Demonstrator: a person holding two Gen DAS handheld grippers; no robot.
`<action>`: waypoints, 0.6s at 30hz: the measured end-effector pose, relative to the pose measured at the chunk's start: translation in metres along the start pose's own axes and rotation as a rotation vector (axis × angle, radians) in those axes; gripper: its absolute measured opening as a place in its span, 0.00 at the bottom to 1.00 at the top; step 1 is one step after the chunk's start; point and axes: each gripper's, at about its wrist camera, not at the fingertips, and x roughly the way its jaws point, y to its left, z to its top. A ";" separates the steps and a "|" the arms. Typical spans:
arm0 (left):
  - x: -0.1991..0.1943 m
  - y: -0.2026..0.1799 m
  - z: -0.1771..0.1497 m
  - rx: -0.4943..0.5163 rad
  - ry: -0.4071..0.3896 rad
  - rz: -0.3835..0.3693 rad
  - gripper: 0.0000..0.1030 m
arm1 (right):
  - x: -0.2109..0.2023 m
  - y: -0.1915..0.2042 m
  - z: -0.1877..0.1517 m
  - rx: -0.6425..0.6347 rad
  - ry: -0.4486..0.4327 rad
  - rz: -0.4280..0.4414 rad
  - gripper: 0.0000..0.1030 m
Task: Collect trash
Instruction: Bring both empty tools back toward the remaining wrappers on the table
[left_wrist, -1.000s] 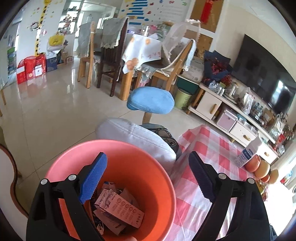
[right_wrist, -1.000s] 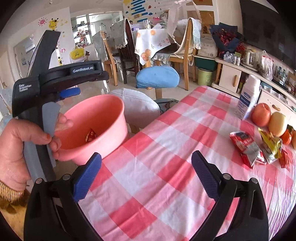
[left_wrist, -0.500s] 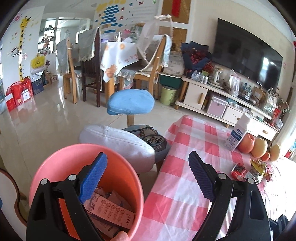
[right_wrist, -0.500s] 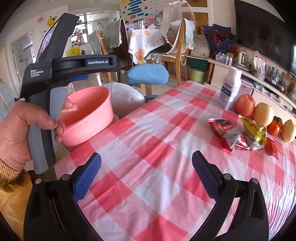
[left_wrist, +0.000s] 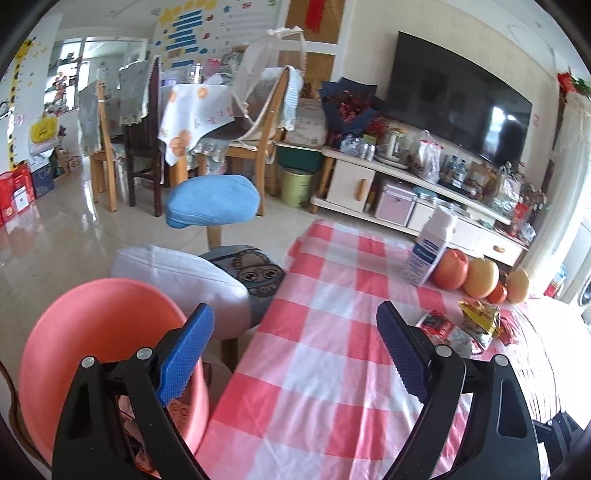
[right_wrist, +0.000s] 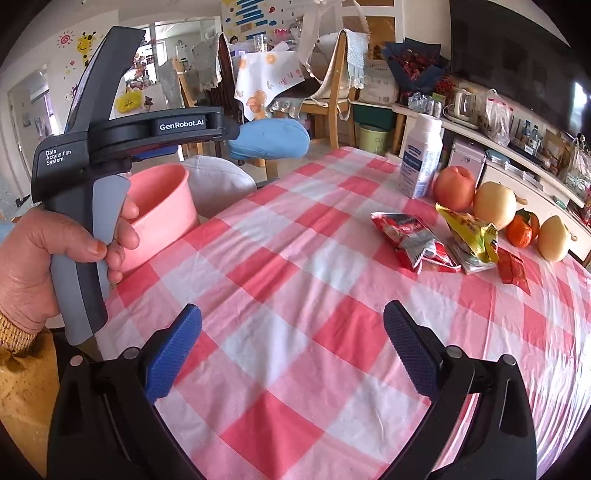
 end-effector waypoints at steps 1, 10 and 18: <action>0.000 -0.004 -0.001 0.014 0.001 0.001 0.86 | -0.001 -0.001 -0.001 -0.003 0.001 -0.001 0.96; 0.014 -0.044 -0.014 0.136 0.099 -0.026 0.86 | -0.010 -0.019 -0.010 -0.004 0.006 0.011 0.96; 0.019 -0.067 -0.023 0.126 0.141 -0.123 0.86 | -0.019 -0.041 -0.018 0.003 0.008 0.008 0.96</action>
